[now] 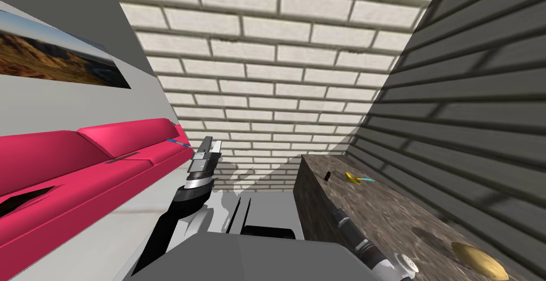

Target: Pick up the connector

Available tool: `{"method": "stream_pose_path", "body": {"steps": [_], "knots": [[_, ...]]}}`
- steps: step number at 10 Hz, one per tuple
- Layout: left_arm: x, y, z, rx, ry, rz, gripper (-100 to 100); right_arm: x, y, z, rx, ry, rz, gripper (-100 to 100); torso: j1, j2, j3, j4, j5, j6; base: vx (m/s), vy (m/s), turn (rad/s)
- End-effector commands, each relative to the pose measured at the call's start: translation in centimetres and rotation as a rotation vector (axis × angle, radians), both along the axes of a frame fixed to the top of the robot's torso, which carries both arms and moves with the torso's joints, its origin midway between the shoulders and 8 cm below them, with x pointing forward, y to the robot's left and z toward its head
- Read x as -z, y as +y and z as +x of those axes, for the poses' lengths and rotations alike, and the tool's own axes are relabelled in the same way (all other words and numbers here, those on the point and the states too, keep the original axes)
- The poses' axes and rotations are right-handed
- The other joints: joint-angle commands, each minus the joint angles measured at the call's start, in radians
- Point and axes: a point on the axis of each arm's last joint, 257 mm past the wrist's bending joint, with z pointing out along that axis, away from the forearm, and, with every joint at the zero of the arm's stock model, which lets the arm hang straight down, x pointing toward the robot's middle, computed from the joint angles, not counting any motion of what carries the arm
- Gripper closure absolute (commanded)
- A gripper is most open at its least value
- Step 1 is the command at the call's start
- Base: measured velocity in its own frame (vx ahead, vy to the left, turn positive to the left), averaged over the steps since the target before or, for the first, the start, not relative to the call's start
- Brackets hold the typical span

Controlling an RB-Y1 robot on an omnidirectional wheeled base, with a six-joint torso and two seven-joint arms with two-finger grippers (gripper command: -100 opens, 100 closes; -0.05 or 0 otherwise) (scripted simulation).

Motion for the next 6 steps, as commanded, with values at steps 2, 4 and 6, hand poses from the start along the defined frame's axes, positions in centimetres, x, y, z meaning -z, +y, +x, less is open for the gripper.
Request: {"method": "stream_pose_path", "body": {"steps": [2, 4, 6], "knots": [[0.0, 0.0, 0.0, 0.0, 0.0, 0.0, 0, 2.7, -1.4, -2.6, -0.02, 0.108, -0.132, -100, -0.001, -0.001, -0.001, 0.0, 0.0, 0.0, 0.116, -0.016, 0.049], [0.0, 0.0, 0.0, 0.0, 0.0, 0.0, 0, 4.3, -2.9, -4.6, -0.039, 0.181, -0.235, -100, -0.003, -0.003, -0.002, -0.001, -0.001, 0.0, 0.156, -0.034, 0.057], [0.0, 0.0, 0.0, 0.0, 0.0, 0.0, 0, 5.0, -3.7, -5.7, -0.05, 0.215, -0.287, -100, -0.003, -0.006, -0.004, -0.001, -0.001, 0.0, 0.148, -0.048, 0.037]]}}
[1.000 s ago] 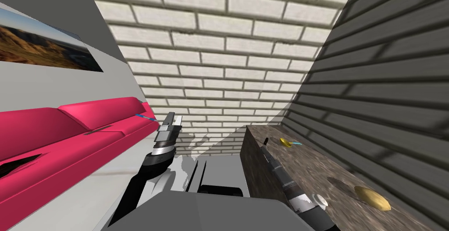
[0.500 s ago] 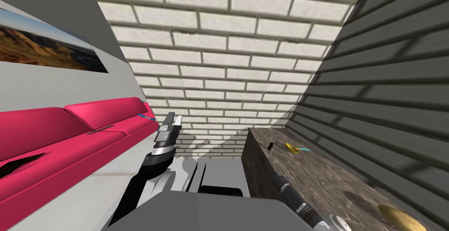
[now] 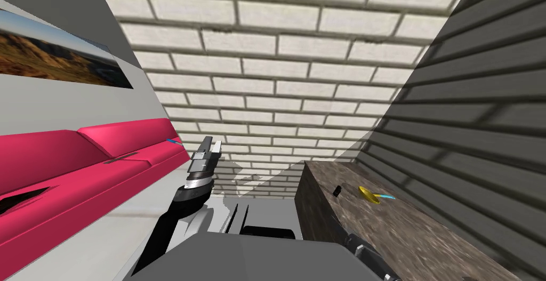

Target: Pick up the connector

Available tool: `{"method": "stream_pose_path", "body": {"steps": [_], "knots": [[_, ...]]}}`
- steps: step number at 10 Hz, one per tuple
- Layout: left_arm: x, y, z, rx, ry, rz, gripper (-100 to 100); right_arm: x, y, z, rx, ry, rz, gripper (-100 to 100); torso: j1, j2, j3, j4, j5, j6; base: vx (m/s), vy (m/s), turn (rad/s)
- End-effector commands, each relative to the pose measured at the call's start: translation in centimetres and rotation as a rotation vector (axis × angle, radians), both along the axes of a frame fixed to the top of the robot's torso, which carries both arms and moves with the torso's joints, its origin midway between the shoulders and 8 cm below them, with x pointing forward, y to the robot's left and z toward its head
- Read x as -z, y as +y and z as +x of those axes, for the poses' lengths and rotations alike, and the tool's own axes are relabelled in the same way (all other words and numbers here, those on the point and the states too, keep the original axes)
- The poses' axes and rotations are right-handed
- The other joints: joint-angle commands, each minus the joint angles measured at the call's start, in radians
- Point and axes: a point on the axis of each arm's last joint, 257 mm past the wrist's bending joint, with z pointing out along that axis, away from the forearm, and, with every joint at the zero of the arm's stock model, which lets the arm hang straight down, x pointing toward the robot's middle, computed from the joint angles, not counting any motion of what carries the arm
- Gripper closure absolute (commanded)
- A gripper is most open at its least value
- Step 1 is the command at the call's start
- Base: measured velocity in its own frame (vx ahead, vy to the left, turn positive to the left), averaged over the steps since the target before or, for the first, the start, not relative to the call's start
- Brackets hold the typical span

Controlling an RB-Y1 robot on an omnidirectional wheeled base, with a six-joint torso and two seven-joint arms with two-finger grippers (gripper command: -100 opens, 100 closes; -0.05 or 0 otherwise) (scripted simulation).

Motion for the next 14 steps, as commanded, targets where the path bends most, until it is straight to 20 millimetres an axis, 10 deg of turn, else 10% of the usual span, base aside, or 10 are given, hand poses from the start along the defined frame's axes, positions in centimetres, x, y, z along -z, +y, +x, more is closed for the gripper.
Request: {"method": "stream_pose_path", "body": {"steps": [1, 14], "knots": [[0.0, 0.0, 0.0, 0.0, 0.0, 0.0, 0, 0.6, -1.0, -1.3, -0.018, 0.04, -0.06, -100, 0.0, 0.0, 0.0, 0.0, 0.0, 0.0, 0.093, -0.047, 0.033], [0.0, 0.0, 0.0, 0.0, 0.0, 0.0, 0, 3.2, -8.1, -9.6, -0.205, 0.311, -0.498, -100, 0.001, 0.002, 0.001, 0.001, 0.0, 0.0, 0.148, -0.057, 0.046]]}}
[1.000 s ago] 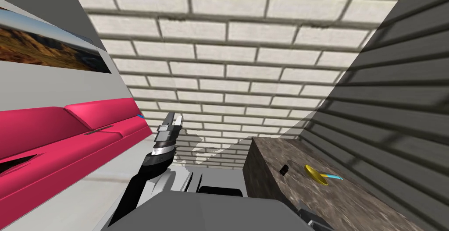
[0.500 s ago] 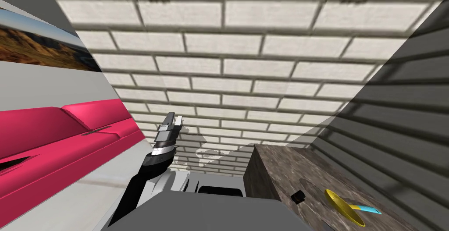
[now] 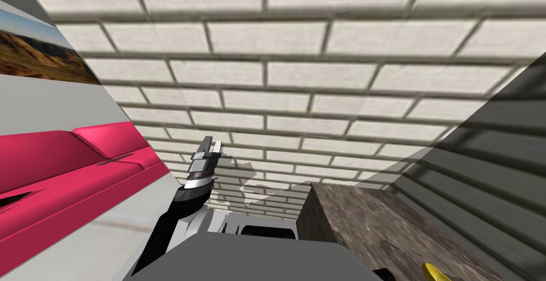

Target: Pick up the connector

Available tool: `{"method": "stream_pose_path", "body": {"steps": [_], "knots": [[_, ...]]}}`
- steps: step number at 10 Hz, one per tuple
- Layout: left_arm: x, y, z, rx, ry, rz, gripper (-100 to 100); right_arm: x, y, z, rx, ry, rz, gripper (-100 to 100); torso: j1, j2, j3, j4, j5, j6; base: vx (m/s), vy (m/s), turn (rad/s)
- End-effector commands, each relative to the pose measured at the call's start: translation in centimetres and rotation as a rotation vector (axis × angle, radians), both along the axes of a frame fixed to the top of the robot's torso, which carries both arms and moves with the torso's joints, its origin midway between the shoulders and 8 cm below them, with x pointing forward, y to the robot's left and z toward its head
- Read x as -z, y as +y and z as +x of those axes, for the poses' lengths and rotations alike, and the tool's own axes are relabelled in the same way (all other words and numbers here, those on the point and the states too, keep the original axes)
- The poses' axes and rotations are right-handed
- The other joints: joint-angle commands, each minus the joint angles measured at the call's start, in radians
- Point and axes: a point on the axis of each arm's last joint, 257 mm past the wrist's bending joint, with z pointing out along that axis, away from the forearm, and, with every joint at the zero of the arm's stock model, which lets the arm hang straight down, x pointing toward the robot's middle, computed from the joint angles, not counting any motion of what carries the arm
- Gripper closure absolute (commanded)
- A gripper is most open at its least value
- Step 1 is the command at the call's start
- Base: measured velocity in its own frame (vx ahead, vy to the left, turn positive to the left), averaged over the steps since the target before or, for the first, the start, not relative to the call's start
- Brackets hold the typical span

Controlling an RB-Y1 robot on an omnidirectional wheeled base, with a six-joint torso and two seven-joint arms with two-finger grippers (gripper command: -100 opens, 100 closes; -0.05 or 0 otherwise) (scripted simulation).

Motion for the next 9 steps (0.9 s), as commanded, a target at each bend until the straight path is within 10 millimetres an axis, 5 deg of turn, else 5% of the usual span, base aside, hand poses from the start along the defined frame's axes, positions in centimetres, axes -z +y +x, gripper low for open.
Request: {"method": "stream_pose_path", "body": {"steps": [1, 2, 5, 6, 9], "knots": [[0.0, 0.0, 0.0, 0.0, 0.0, 0.0, 0, 0.0, 0.0, 0.0, 0.0, 0.0, 0.0, 0, 0.0, 0.0, 0.0, 0.0, 0.0, 0.0, 0.009, -0.004, 0.001], [0.0, 0.0, 0.0, 0.0, 0.0, 0.0, 0, 0.7, -0.6, 0.0, 0.01, -0.002, 0.0, -100, 0.001, 0.003, 0.002, 0.001, 0.0, 0.0, 0.017, 0.017, 0.073], [0.0, 0.0, 0.0, 0.0, 0.0, 0.0, 0, 1.2, -1.1, -0.1, 0.019, -0.003, 0.001, -100, 0.003, 0.003, 0.002, 0.001, 0.001, 0.0, 0.02, 0.026, 0.049], [0.0, 0.0, 0.0, 0.0, 0.0, 0.0, 0, 1.3, -1.1, -0.1, 0.019, -0.003, 0.001, 100, 0.003, 0.004, 0.002, 0.001, 0.001, 0.0, 0.0, 0.0, 0.0], [0.0, 0.0, 0.0, 0.0, 0.0, 0.0, 0, 1.3, -1.2, -0.1, 0.019, -0.003, -0.002, 100, 0.002, 0.005, 0.003, 0.001, 0.0, 0.0, 0.0, 0.0, 0.0]]}}
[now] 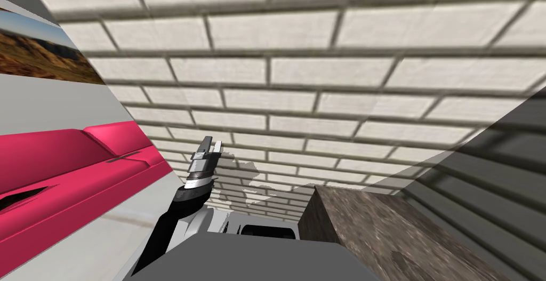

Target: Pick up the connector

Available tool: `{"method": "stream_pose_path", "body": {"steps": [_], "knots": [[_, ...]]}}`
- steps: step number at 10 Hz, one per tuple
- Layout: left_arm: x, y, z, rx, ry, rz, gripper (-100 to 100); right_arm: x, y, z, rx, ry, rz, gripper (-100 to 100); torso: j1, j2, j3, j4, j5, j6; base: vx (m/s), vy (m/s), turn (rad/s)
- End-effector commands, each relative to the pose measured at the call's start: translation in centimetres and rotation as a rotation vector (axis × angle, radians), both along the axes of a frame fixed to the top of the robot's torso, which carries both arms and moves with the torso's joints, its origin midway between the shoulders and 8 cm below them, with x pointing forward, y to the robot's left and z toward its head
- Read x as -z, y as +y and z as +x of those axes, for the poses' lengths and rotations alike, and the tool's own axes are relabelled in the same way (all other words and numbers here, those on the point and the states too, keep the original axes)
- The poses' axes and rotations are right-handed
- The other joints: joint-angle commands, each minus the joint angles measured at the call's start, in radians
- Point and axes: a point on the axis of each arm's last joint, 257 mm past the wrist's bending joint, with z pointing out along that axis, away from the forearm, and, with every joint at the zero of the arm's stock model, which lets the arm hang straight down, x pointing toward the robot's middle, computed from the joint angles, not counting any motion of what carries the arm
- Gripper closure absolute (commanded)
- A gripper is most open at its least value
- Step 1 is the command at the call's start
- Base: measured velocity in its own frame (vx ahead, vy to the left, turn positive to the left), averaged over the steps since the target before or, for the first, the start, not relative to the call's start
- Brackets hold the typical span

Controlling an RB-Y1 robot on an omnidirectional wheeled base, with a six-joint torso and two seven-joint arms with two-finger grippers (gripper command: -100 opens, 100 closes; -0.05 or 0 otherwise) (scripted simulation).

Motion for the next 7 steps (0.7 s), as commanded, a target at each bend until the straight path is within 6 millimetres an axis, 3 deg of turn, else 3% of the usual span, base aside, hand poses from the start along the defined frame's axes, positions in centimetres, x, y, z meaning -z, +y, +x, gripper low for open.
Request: {"method": "stream_pose_path", "body": {"steps": [1, 2, 3, 6, 7], "knots": [[0.0, 0.0, 0.0, 0.0, 0.0, 0.0, 0, 0.0, 0.0, 0.0, 0.0, 0.0, 0.0, 100, 0.0, 0.0, 0.0, 0.0, 0.0, 0.0, 0.0, 0.0, 0.0], [0.0, 0.0, 0.0, 0.0, 0.0, 0.0, 0, 0.0, 0.0, 0.0, 0.0, 0.0, 0.001, 0, 0.0, 0.0, 0.0, 0.0, 0.0, 0.0, 0.0, 0.0, 0.0], [0.0, 0.0, 0.0, 0.0, 0.0, 0.0, 0, -0.6, 0.6, 0.1, -0.009, 0.001, 0.002, 100, 0.0, 0.0, 0.0, 0.0, 0.0, 0.0, -0.01, -0.019, -0.09], [0.0, 0.0, 0.0, 0.0, 0.0, 0.0, 0, -1.1, 1.0, 0.1, -0.015, 0.002, 0.004, 100, -0.001, 0.002, 0.001, 0.0, 0.001, 0.0, -0.023, -0.026, -0.042], [0.0, 0.0, 0.0, 0.0, 0.0, 0.0, 0, -1.1, 1.1, 0.1, -0.016, 0.002, 0.004, 0, -0.001, 0.002, 0.001, 0.0, 0.0, 0.0, 0.0, 0.0, 0.0]]}}
